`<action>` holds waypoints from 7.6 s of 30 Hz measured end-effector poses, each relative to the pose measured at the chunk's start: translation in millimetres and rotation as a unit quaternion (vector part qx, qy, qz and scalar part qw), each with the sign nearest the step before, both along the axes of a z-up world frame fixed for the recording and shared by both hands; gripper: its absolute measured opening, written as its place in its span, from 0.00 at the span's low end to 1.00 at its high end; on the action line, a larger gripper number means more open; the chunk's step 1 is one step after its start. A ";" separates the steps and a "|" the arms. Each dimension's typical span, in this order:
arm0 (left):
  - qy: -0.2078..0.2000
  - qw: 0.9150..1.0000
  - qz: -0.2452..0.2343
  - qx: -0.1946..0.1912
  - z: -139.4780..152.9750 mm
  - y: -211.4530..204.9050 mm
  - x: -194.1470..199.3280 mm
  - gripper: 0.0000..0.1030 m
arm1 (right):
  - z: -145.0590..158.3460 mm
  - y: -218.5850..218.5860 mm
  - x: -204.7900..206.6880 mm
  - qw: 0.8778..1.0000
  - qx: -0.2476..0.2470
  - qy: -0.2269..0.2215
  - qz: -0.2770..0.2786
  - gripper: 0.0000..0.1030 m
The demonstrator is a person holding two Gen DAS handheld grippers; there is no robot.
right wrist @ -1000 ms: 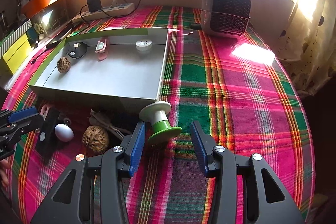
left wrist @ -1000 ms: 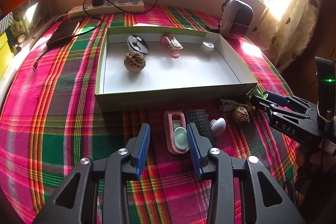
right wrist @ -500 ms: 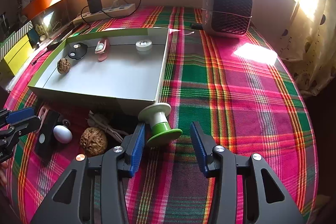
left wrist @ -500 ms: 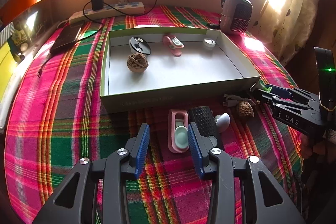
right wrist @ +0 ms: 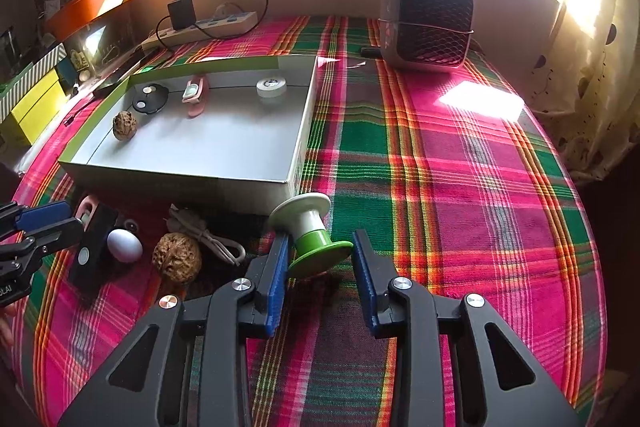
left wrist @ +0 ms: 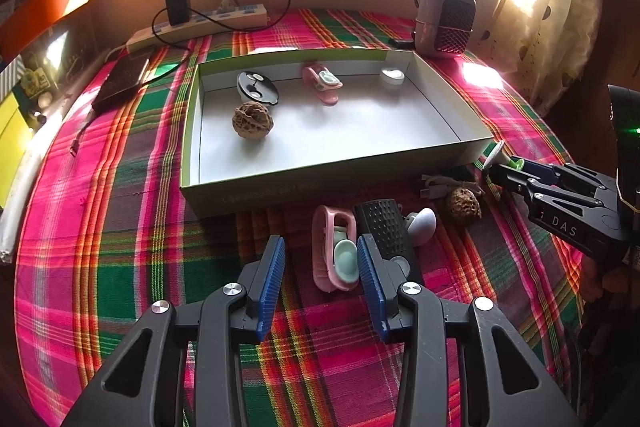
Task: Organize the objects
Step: 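Move left gripper onto pink holder with mint insert and close on it, then close right gripper on green-white spool while left gripper lifts pink holder, then carry pink holder with left gripper while right carries spool over box, then lower and open left gripper releasing pink holder while right releases spool in box, then withdraw both grippers from box toward black device and walnut on cloth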
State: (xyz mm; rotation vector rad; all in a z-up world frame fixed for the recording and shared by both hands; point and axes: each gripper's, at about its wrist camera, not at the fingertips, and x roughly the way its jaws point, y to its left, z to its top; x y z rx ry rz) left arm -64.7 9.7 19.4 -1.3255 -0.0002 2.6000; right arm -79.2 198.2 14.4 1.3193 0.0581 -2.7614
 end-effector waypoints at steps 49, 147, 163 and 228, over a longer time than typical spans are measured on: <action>0.014 0.999 0.028 -0.016 -15.7 -7.9 -13.7 0.15 | -2.0 -3.7 1.9 1.000 0.007 -0.001 -0.006 0.31; 0.022 1.000 0.016 -0.008 -2.7 9.3 -129.2 0.15 | 15.4 -70.6 -136.9 0.997 -0.044 -0.006 0.060 0.31; 0.014 1.000 0.014 -0.005 -11.8 10.5 -134.0 0.15 | 3.9 -72.6 -147.2 0.997 -0.042 -0.023 0.056 0.32; 0.021 1.000 0.017 -0.005 2.1 5.4 -113.8 0.29 | 22.5 -71.1 -126.4 0.998 -0.039 -0.010 0.046 0.39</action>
